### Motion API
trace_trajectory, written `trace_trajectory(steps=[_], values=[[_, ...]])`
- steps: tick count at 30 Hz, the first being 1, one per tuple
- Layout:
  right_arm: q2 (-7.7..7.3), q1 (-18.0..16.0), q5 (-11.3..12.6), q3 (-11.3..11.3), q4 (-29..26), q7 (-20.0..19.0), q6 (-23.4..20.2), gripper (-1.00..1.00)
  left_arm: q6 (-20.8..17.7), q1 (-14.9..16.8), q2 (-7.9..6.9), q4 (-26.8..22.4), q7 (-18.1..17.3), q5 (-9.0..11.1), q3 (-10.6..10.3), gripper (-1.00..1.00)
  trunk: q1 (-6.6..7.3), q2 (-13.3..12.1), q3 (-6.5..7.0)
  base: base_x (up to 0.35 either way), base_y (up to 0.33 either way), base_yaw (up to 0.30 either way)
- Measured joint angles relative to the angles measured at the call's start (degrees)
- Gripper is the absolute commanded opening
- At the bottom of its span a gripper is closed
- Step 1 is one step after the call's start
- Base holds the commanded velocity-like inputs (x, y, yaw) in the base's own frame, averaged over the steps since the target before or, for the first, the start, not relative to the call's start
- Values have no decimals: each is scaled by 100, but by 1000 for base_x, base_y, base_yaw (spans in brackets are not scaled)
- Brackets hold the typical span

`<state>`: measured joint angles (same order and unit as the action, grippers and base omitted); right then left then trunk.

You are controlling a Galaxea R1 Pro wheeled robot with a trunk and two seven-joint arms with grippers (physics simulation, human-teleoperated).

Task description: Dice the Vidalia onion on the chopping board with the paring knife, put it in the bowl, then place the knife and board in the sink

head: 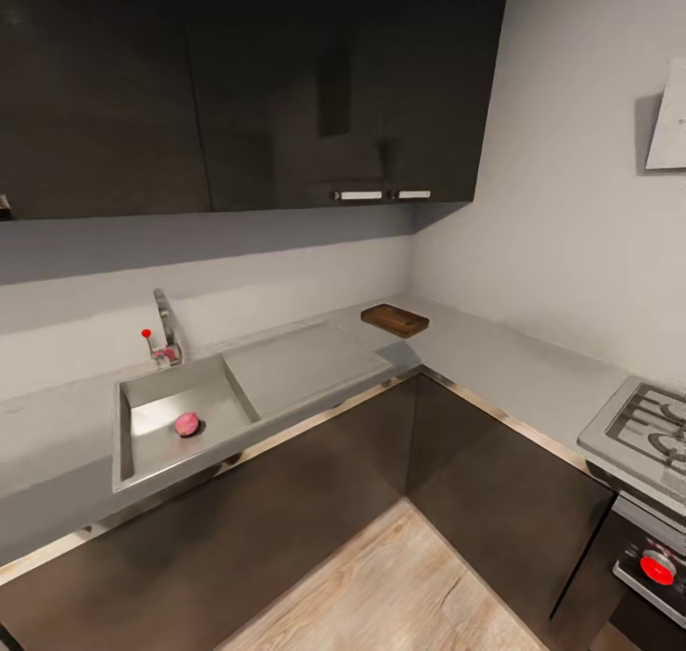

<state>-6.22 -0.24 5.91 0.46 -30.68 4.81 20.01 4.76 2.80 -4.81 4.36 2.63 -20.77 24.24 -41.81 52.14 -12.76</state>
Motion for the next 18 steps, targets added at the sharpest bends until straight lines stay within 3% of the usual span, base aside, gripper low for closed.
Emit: trace_trajectory(steps=[5, 14, 18], values=[[0, 0, -2, 1, 0, 0, 0, 100, -5, 0, -2, 0, 0, 0, 0, 100, -2, 0, 0, -81, -2, -2], [0, 0, -29, 9, -15, 2, -10, 100, -11, 0, 1, 0, 0, 0, 0, 100, -3, 0, 0, -282, 0, 0], [-6, -2, -54, 19, -545, 64, -198, 100, -6, 0, 6, 1, 0, 0, -1, 100, -1, 1, 1, -71, 0, 0]])
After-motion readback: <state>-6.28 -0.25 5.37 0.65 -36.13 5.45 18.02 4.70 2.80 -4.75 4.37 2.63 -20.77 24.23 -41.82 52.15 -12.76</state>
